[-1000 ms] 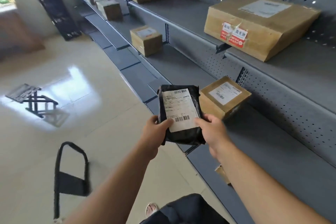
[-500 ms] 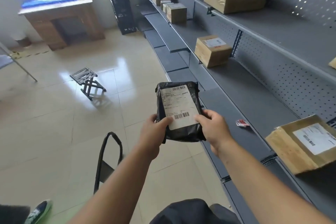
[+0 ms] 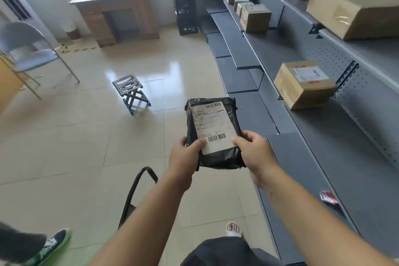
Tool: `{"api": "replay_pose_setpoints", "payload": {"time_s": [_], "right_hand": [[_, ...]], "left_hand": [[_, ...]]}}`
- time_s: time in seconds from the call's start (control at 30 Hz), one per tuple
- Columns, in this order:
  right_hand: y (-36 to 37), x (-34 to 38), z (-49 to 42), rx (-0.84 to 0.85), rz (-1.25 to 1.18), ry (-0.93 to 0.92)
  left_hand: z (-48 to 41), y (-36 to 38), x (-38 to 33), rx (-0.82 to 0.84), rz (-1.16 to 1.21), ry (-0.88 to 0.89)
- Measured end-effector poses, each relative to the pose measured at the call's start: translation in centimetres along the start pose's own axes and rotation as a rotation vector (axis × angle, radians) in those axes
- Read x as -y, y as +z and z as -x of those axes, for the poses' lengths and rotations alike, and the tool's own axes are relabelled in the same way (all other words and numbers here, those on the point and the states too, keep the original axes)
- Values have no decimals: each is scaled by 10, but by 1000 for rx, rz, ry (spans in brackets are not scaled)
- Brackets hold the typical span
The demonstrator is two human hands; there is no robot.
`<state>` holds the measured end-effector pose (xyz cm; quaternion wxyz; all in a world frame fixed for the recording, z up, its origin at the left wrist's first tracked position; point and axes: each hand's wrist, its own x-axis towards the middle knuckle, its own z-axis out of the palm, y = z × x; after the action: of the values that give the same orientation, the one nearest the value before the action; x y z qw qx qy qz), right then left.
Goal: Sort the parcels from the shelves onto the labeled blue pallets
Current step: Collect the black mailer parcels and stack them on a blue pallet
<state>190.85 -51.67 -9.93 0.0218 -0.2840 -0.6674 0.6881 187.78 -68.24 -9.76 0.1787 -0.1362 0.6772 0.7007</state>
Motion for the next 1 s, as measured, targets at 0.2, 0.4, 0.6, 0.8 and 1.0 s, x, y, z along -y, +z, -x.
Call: {"api": "replay_pose_setpoints", "payload": {"time_s": [0.2,0.4,0.6,0.8,1.0], "right_hand": [[18,59,-107,76,-1,-33],[58,88,-194,155,3,-7],[119,121,-288,187,12,-9],[192,171,-376,166,5,-24],[235,220,-457,134,-72,-30]], "left_hand": [[-87,28,-55,-86,26,38],[-173,24,-90,-149,170,34],[-280,4,-124,-166,212,31],[-393,-28,-191,-132,196,26],[-495,-36,-254,-88,168,46]]}}
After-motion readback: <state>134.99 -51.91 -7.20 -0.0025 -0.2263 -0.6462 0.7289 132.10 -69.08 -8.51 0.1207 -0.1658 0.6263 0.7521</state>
